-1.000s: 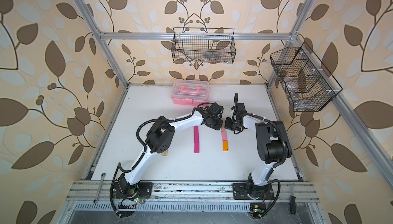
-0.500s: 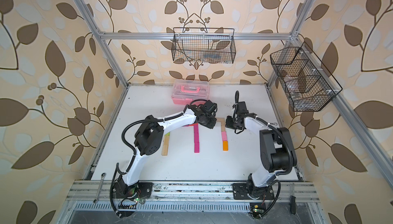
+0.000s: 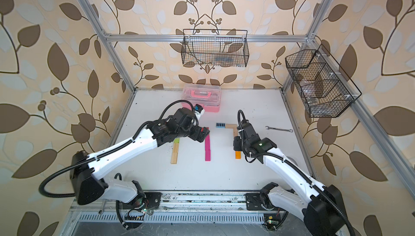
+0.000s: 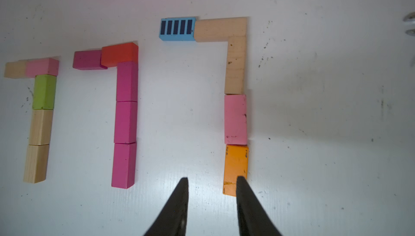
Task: Assemble the number 7 with building blocks
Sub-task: Reset both arms
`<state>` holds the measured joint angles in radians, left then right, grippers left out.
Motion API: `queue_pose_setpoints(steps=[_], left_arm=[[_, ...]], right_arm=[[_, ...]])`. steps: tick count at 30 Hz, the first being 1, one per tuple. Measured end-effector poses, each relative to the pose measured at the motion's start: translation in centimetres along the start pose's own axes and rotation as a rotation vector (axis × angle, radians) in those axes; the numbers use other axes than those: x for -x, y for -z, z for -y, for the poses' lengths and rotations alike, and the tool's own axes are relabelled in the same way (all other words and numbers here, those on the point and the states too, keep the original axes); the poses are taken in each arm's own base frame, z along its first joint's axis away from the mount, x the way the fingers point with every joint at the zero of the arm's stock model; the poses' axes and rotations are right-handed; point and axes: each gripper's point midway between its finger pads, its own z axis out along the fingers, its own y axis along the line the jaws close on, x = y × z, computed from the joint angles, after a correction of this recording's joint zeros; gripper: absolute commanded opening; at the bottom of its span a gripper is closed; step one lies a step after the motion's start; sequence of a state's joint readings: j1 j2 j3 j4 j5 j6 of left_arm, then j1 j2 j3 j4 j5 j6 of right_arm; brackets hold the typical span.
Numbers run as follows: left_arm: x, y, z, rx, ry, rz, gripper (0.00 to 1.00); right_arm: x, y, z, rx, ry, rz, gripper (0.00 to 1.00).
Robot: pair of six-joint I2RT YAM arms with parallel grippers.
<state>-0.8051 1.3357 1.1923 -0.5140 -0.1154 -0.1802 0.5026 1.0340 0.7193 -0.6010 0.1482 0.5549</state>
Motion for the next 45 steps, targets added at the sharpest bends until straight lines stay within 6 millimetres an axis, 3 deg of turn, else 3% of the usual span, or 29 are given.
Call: queue_pose_setpoints(steps=[4,7,12,15,17,19,22,25,28,32,35,37,41,45], left_arm=[[-0.9,4.8,-5.0,0.211,0.007,0.161,0.99],[-2.0,7.3,-10.0,0.443,0.010,0.323,0.99],[-6.7,8.1,-20.1,0.827,0.125,0.307,0.99],[-8.5,7.8,-23.8,0.958,0.165,0.272,0.99],[-9.9,7.0,-25.2,0.994,0.156,0.253,0.99],[-11.4,6.3,-26.4,1.018,0.149,0.223,0.99],[-13.1,5.5,-27.8,1.004,0.178,0.219,0.99],[-13.1,4.4,-28.5,0.954,0.204,0.252,0.99],[-13.0,1.9,-28.4,0.884,0.193,0.246,0.99],[-14.6,-2.0,-28.5,0.825,0.164,0.165,0.99],[-15.2,-3.8,-28.9,0.814,0.155,0.119,0.99],[-14.8,-4.0,-29.1,0.807,0.160,0.128,0.99],[-13.9,-2.7,-30.0,0.808,0.208,0.238,0.99],[-16.0,-1.9,-31.3,0.822,0.270,0.282,0.99]], right_arm=[[-2.8,1.0,0.6,-0.001,0.027,-0.009,0.80],[-2.5,1.8,0.2,0.021,0.063,0.030,0.95],[2.3,2.4,0.6,-0.044,0.124,0.190,0.99],[6.2,2.3,1.8,-0.118,0.145,0.326,1.00],[8.8,2.0,2.9,-0.157,0.158,0.453,1.00],[9.6,1.1,4.6,-0.197,0.159,0.522,1.00],[9.4,-1.4,8.7,-0.274,0.125,0.534,1.00],[9.0,-3.0,11.6,-0.319,0.086,0.529,1.00],[9.2,-3.8,11.9,-0.317,0.097,0.559,1.00],[9.8,-5.1,12.0,-0.322,0.116,0.587,1.00],[9.9,-4.9,12.8,-0.331,0.092,0.639,1.00],[9.3,-4.5,13.6,-0.342,0.072,0.670,1.00],[7.8,-4.3,14.0,-0.336,0.061,0.702,1.00],[7.8,-4.3,14.5,-0.337,0.043,0.729,1.00]])
